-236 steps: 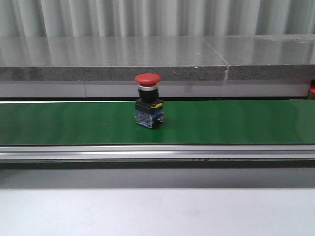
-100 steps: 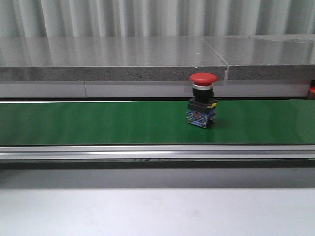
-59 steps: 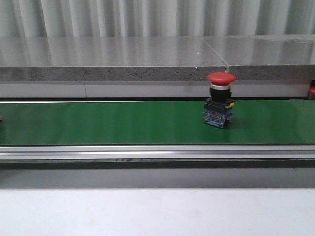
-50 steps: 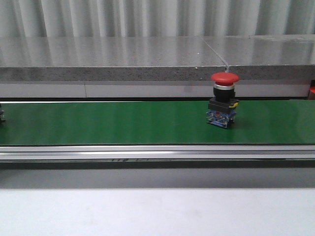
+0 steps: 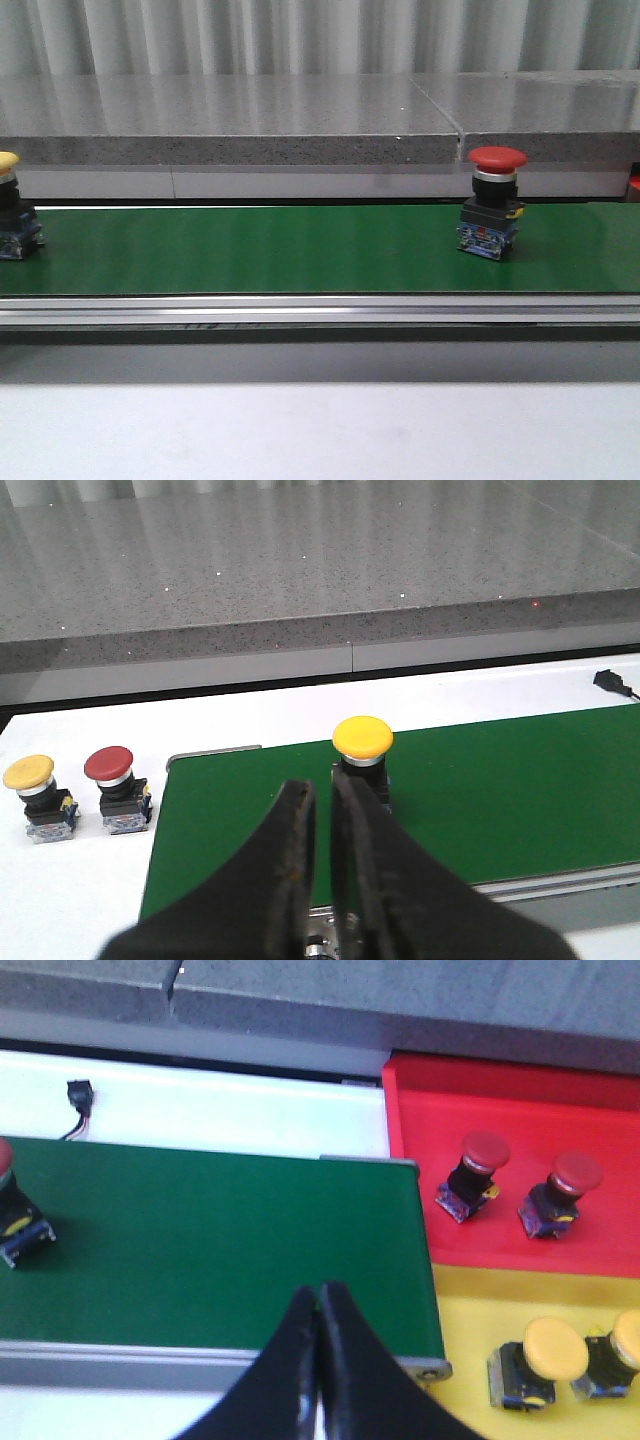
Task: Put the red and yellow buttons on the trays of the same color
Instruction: 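Move the right gripper to the red button at the belt's end and grasp it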
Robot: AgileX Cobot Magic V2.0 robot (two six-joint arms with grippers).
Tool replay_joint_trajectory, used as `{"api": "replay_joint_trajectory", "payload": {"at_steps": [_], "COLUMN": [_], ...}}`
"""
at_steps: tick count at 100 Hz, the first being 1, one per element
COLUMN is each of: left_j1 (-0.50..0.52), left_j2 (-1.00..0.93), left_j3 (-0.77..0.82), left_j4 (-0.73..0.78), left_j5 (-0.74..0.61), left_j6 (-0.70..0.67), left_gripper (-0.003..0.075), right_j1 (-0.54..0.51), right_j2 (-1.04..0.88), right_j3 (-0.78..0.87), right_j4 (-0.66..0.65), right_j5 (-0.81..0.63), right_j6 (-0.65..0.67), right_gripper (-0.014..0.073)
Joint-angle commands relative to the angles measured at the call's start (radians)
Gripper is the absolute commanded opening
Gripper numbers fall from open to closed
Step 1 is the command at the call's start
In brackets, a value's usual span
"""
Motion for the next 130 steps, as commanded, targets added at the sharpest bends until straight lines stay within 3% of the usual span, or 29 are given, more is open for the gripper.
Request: {"api": "replay_joint_trajectory", "payload": {"at_steps": [1,66,75,87,88,95,105,130], "left_j1": [-0.008,-0.008,-0.008,-0.008,-0.008,-0.008,-0.008,-0.008], "left_j2": [0.007,0.007,0.007,0.007,0.007,0.007,0.007,0.007], "left_j3": [-0.026,-0.026,-0.026,-0.026,-0.026,-0.026,-0.026,-0.026], "left_j4": [-0.014,-0.014,-0.014,-0.014,-0.014,-0.014,-0.014,-0.014], "left_j5": [-0.085,-0.085,-0.085,-0.085,-0.085,-0.085,-0.085,-0.085], "left_j6": [-0.011,-0.011,-0.011,-0.011,-0.011,-0.011,-0.011,-0.011], "left_gripper": [-0.002,-0.002,-0.002,-0.002,-0.002,-0.002,-0.002,-0.002], "right_j1": [0.004,0.004,0.004,0.004,0.004,0.004,0.004,0.005], "right_j2": [0.002,0.002,0.002,0.002,0.002,0.002,0.018,0.203], "right_j3": [-0.025,-0.025,-0.025,-0.025,-0.025,-0.026,-0.034,-0.119], "right_j4": [-0.007,-0.006,-0.006,-0.006,-0.006,-0.006,-0.006,-0.006], "right_j5": [-0.128,-0.164,-0.147,-0.127,-0.125,-0.108,-0.064,0.057], "right_j6": [-0.008,-0.008,-0.008,-0.008,-0.008,-0.008,-0.008,-0.025], "right_gripper": [-0.0067,-0.005,0.0075,0.0447,0.0516,0.067,0.0625,0.0615]}}
